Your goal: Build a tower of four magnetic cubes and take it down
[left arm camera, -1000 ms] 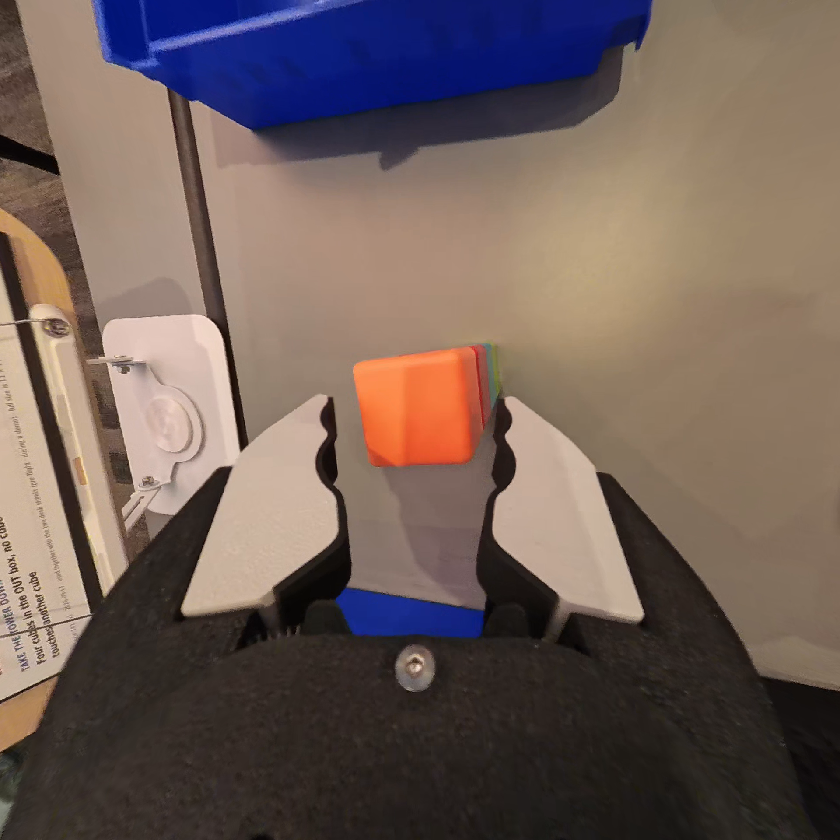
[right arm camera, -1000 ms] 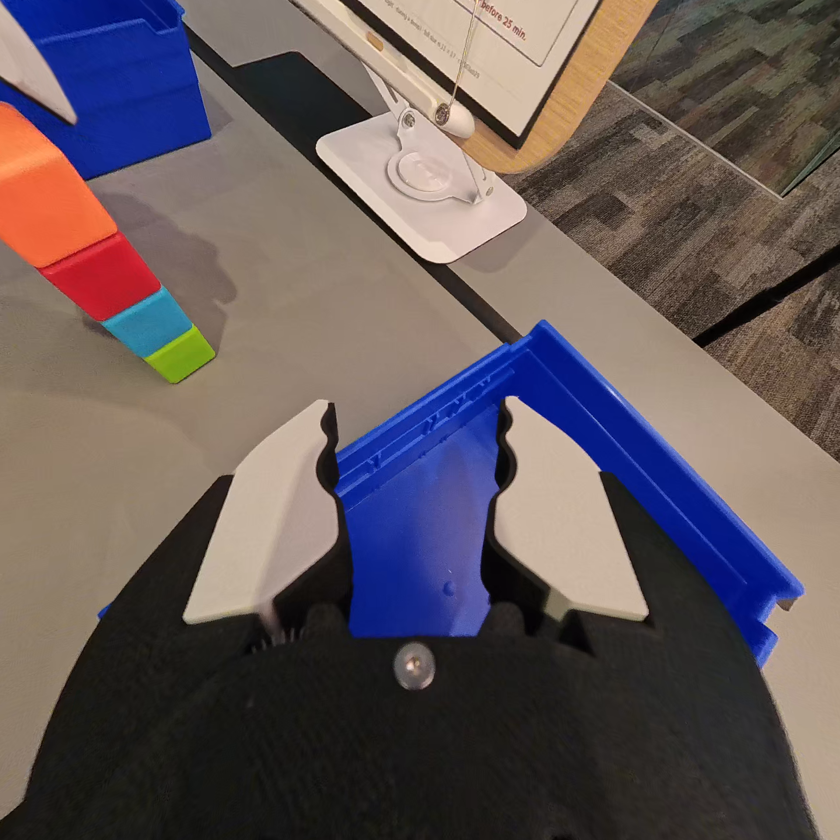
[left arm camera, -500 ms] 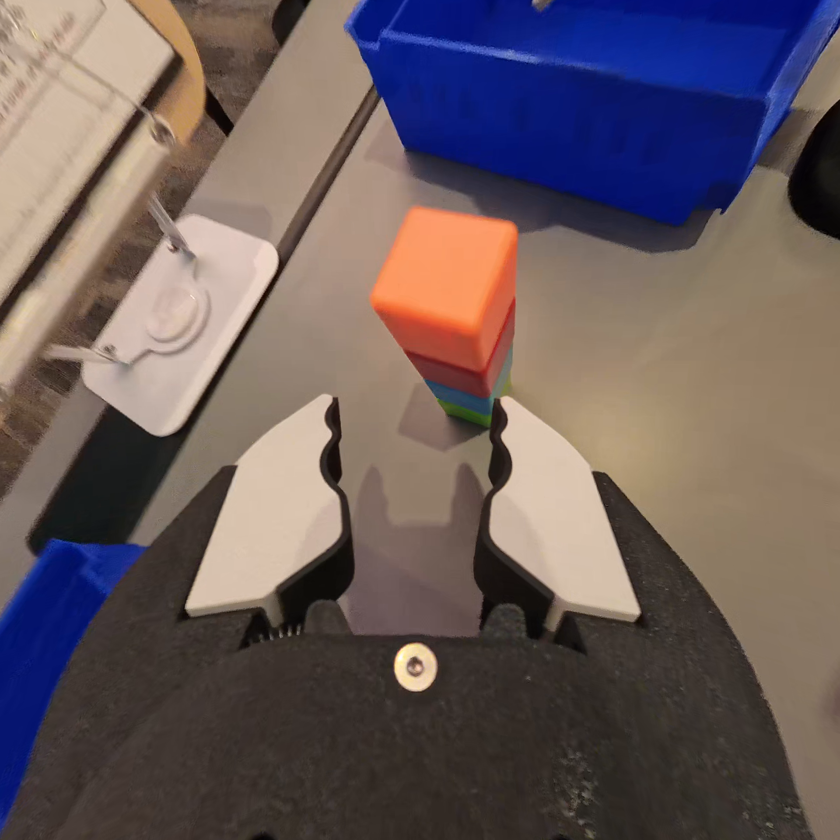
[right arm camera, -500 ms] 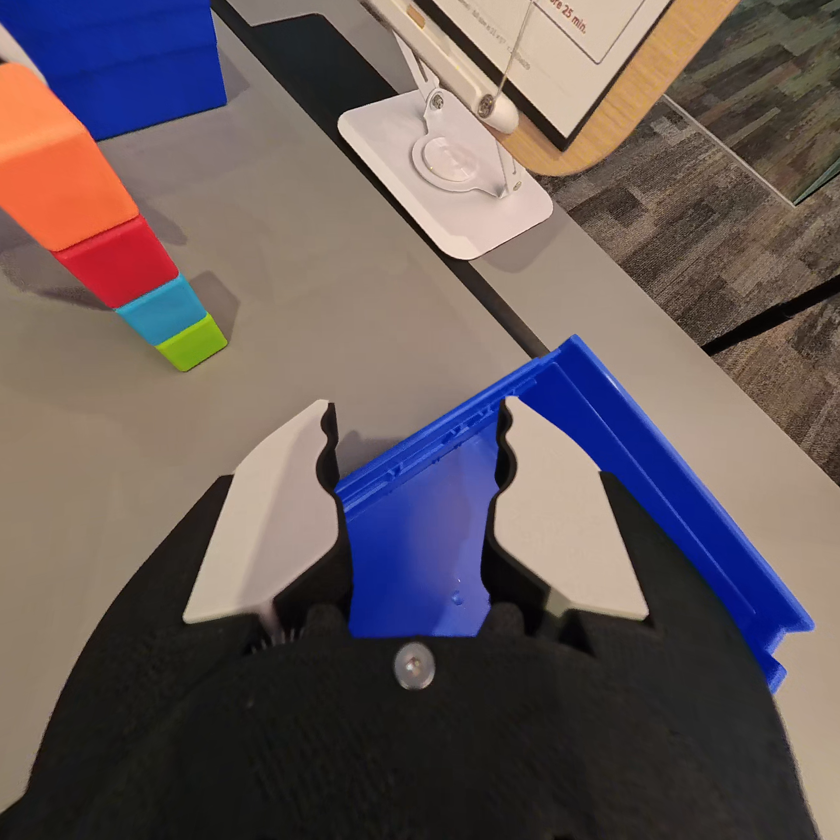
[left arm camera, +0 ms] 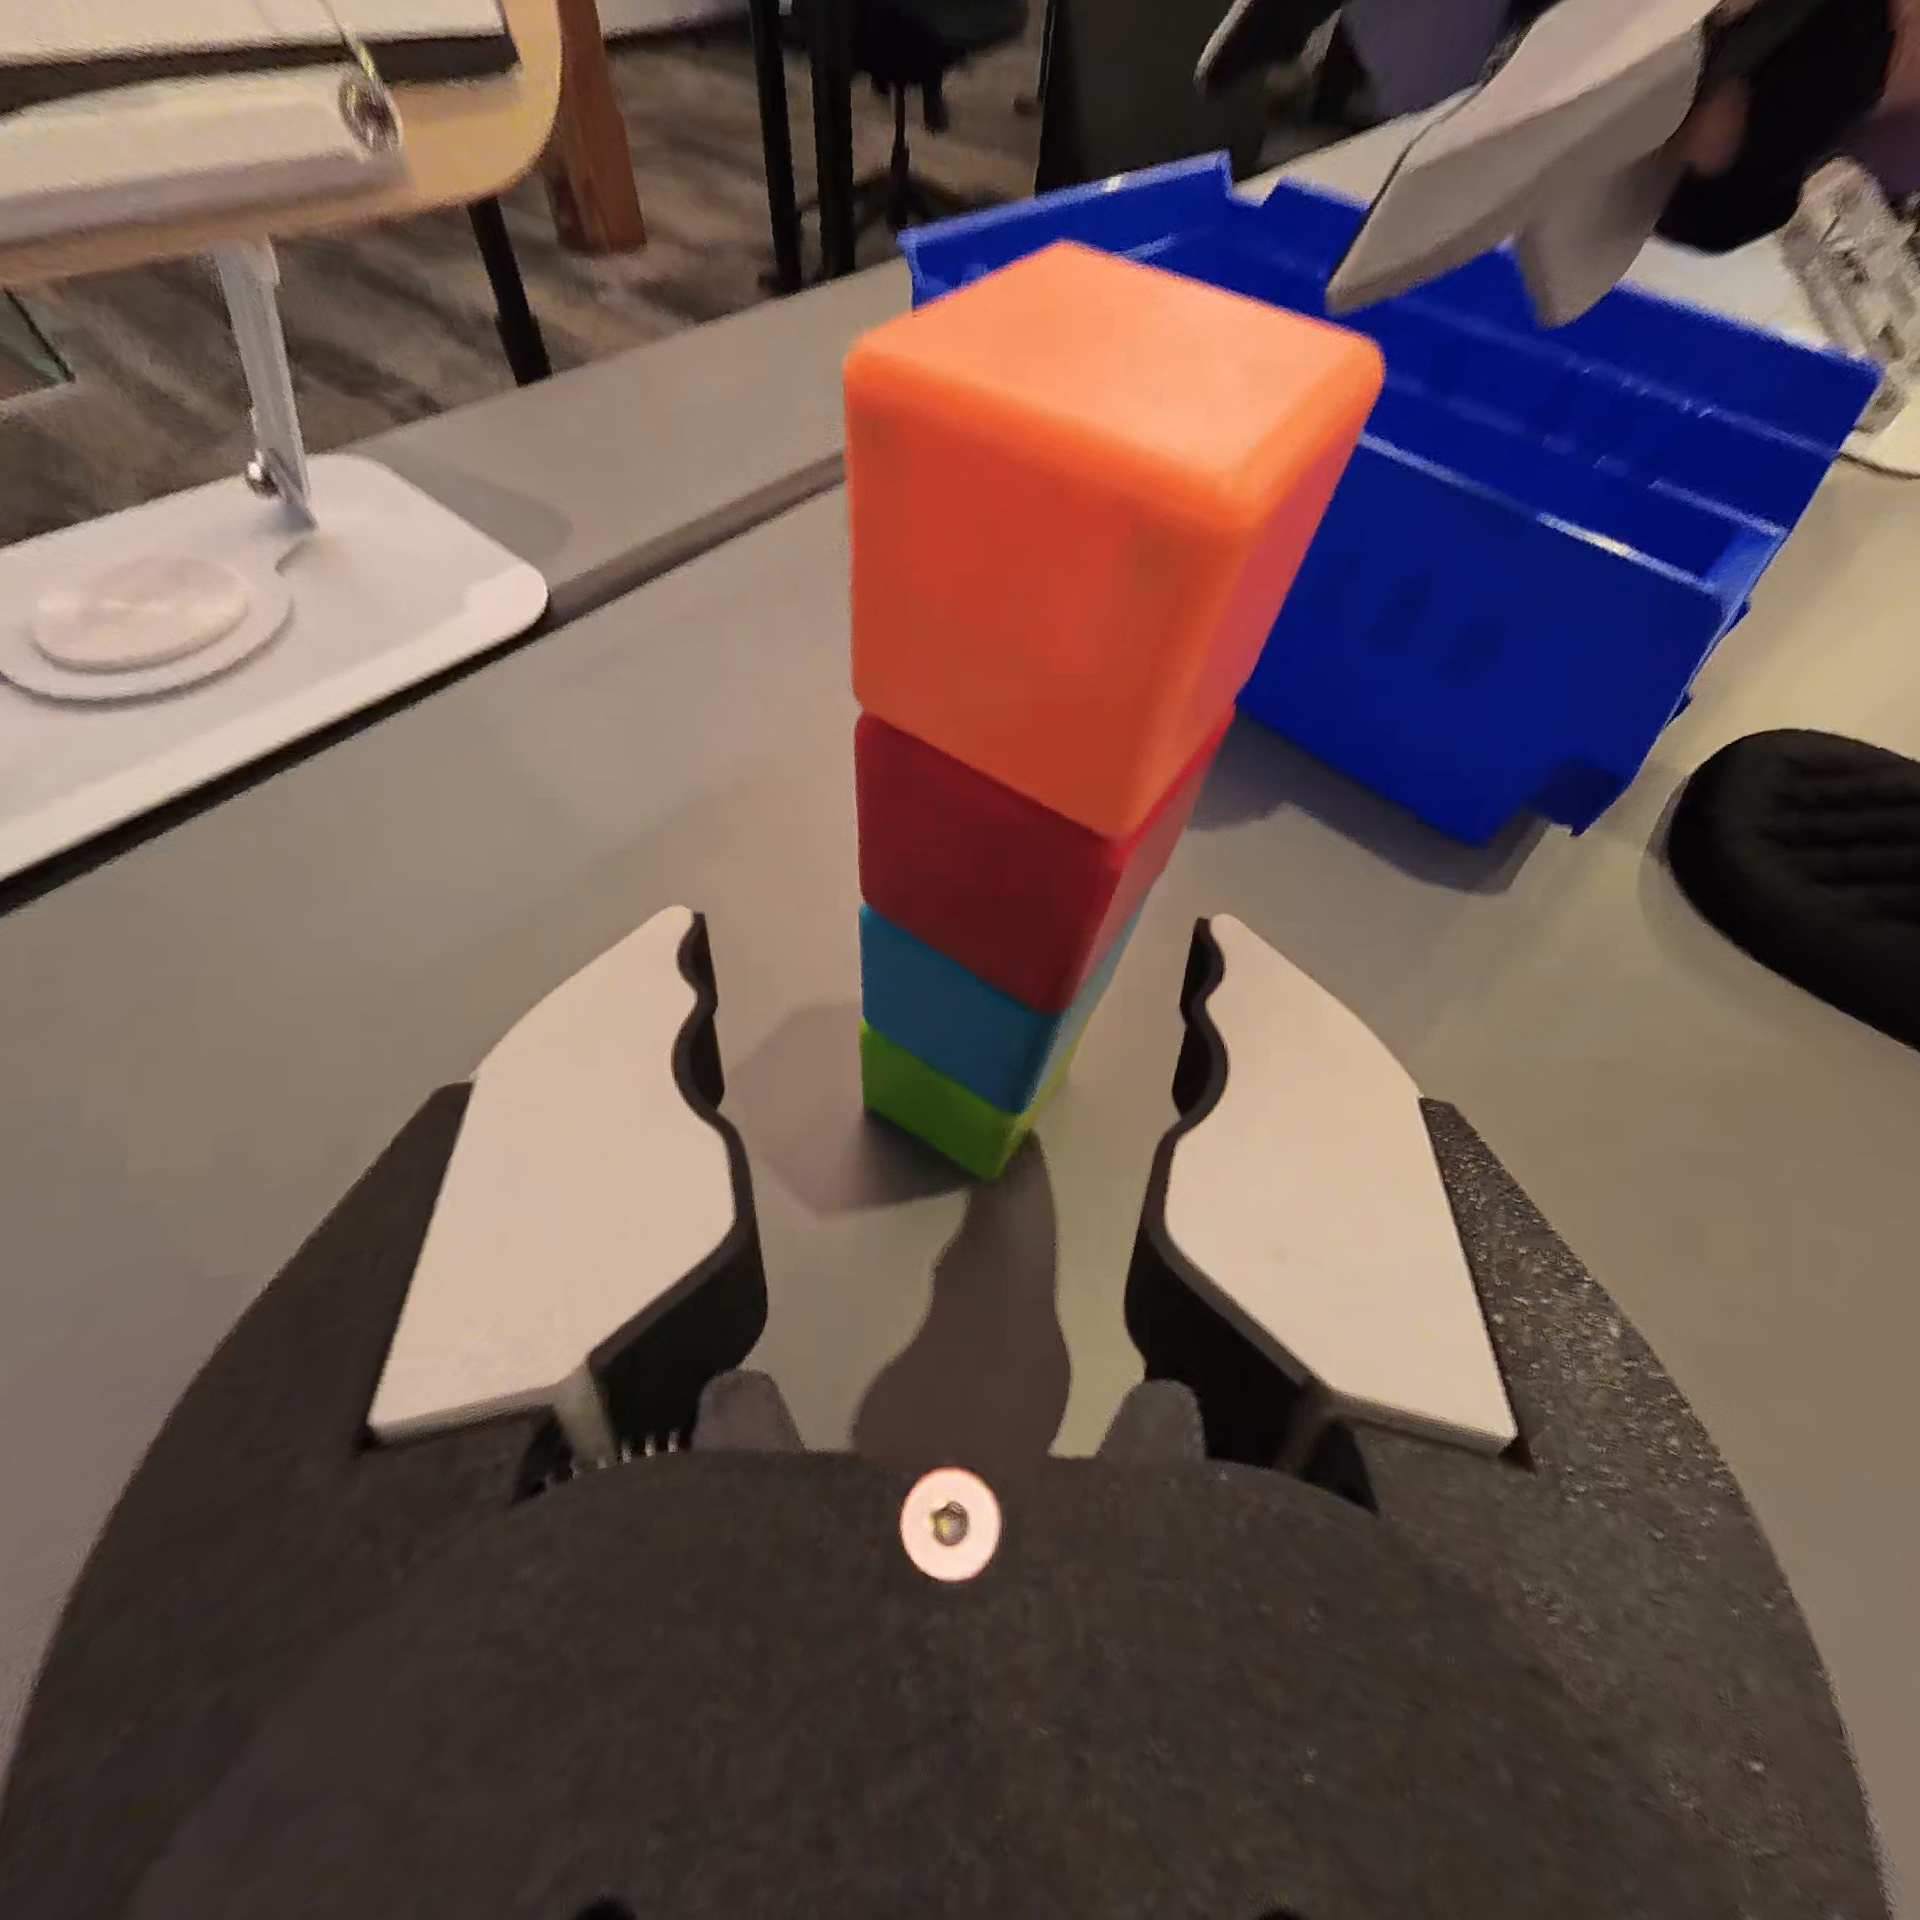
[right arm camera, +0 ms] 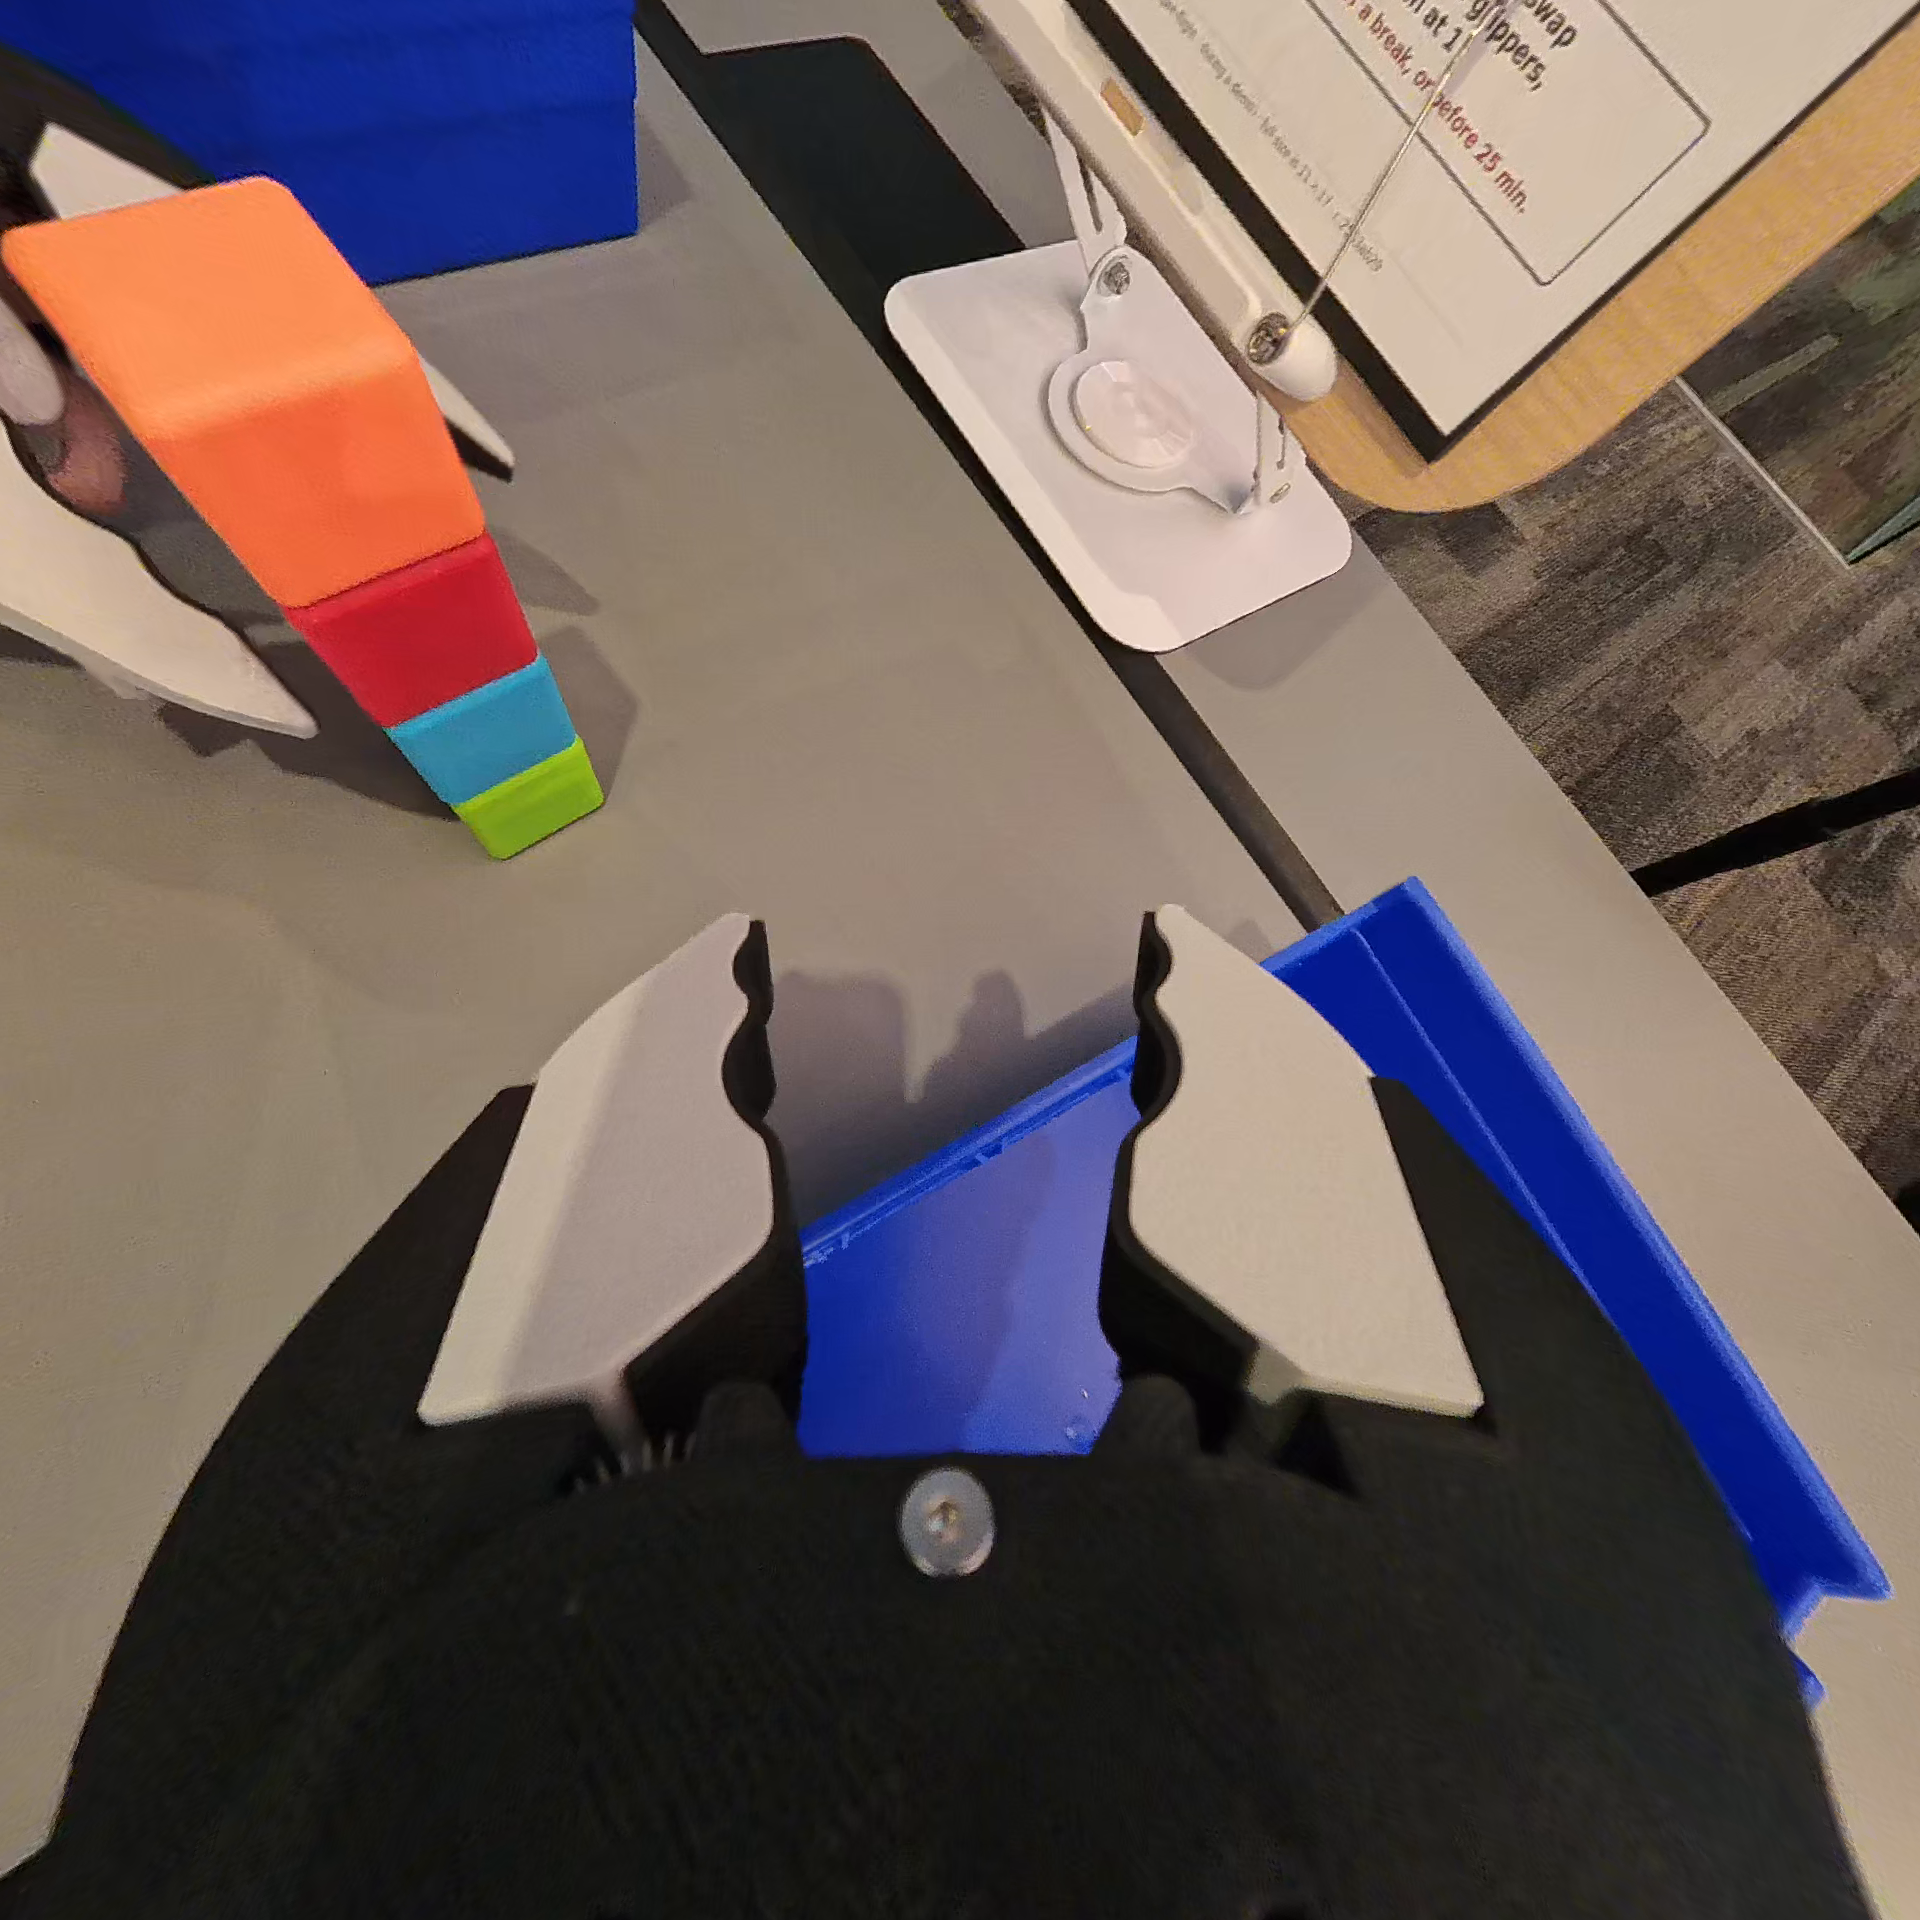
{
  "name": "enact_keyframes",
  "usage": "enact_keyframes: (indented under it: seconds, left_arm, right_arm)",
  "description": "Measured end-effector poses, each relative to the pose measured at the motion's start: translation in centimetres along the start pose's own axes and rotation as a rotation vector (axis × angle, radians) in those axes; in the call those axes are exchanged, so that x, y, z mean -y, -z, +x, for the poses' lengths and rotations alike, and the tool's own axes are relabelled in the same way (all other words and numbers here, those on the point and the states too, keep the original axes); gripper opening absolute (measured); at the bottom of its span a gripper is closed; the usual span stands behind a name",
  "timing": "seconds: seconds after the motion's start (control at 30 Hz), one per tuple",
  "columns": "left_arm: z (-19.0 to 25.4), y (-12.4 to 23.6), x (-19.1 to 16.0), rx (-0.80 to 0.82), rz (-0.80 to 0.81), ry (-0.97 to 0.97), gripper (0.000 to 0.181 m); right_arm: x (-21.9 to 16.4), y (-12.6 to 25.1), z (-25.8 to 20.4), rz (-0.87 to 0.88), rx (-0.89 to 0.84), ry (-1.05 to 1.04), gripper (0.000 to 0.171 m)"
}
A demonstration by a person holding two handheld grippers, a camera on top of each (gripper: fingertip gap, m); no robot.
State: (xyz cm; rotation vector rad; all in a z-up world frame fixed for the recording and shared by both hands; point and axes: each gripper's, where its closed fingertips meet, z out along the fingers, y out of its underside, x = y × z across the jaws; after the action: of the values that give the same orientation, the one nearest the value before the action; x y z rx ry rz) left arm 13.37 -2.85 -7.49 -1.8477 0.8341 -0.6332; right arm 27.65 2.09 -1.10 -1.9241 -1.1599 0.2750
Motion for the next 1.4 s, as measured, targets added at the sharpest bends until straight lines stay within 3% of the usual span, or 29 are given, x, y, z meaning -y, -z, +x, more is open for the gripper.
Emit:
enact_keyframes:
  seconds: [0.2, 0.4, 0.7, 0.77, 0.93, 1.07, 1.4]
  left_arm:
    - [0.3, -1.4, 1.8, -0.08, 0.113, -0.027, 0.089]
    - [1.7, -1.6, 2.5, -0.253, 0.217, 0.044, 0.058]
    - [3.6, -0.3, 1.7, -0.372, 0.189, -0.007, 0.057]
    - [3.9, -0.1, 1.6, -0.375, 0.194, -0.01, 0.057]
    - [4.5, 0.1, 1.4, -0.399, 0.184, -0.047, 0.056]
    - [4.6, 0.1, 1.3, -0.403, 0.188, -0.05, 0.056]
    - [4.5, 0.0, 1.3, -0.408, 0.177, -0.043, 0.056]
  right_arm:
    - [0.1, -0.4, -0.3, -0.005, 0.009, 0.01, 0.069]
    - [1.7, -0.2, -1.5, 0.056, 0.045, 0.025, 0.068]
    - [8.8, -1.1, -11.0, 0.307, 0.356, 0.072, 0.072]
    - [8.7, -1.6, -13.2, 0.274, 0.409, 0.121, 0.072]
    - [8.1, -3.1, -14.1, 0.197, 0.354, 0.186, 0.072]
    - [7.5, -3.6, -14.4, 0.168, 0.386, 0.169, 0.053]
    - [7.4, -3.8, -14.3, 0.172, 0.403, 0.153, 0.051]
